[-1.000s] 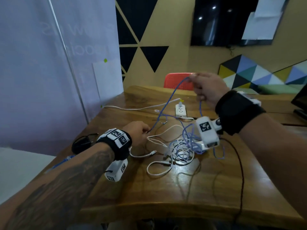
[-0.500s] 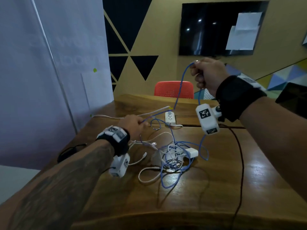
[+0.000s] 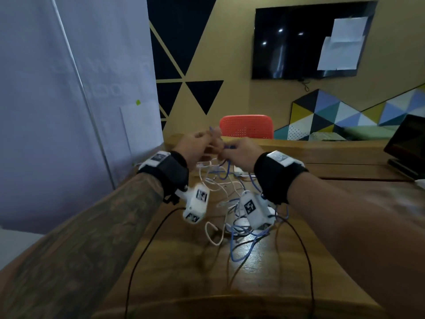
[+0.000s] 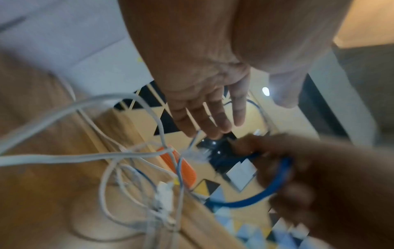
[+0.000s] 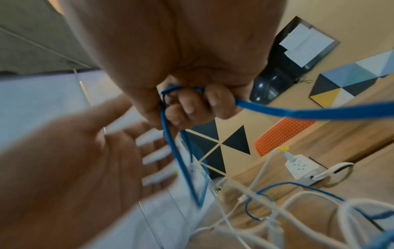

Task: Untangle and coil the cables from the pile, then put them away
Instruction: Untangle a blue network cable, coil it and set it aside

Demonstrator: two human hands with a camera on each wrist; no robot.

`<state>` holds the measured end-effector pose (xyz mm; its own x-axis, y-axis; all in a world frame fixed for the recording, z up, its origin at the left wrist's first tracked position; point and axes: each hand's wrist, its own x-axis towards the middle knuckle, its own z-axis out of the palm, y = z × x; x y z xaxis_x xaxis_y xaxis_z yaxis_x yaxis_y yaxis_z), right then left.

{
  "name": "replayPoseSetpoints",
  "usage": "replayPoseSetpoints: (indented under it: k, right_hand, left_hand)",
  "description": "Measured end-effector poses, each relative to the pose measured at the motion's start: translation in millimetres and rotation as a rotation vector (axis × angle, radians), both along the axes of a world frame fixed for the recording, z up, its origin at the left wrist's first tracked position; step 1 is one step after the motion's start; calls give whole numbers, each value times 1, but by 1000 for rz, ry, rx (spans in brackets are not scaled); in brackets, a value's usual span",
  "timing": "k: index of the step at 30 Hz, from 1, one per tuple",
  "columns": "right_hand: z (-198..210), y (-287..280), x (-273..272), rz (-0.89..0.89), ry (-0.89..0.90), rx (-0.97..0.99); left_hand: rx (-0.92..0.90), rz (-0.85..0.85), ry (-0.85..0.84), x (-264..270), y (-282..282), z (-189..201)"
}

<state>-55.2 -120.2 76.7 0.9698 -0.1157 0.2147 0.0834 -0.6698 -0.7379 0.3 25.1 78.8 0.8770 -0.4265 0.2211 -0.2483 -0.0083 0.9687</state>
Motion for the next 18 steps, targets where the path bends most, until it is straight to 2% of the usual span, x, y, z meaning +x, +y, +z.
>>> replayPoseSetpoints:
  k: [3, 5, 8, 9, 10, 12, 14, 15, 16, 18]
  right_hand:
    - [13, -11, 6, -20, -10, 153]
    - [19, -17, 8, -13, -37, 149]
    - [26, -25, 8, -48, -152, 86]
    - [29, -28, 8, -52, -185, 114]
    - [33, -30, 9, -57, -213, 167]
    - [45, -35, 7, -85, -268, 317]
    - [57, -41, 7, -95, -315, 529]
    - [64, -43, 6, -82, -319, 654]
    - [69, -43, 6, -59, -313, 774]
    - [80, -41, 6, -8, -300, 933]
  left_hand:
    - [395, -11, -221, 12, 5, -42]
    - [542, -26, -278, 17, 3, -65]
    - [676, 88, -387, 20, -6, -73]
    - [642, 138, -440, 18, -9, -72]
    - [534, 200, -497, 17, -12, -69]
    - [184, 394, -657, 8, -16, -58]
    - [19, 552, -785, -1, -22, -48]
    - [20, 540, -757, -6, -27, -45]
    - [61, 455, -678, -10, -33, -44]
    - [241, 173, -474, -19, -47, -47]
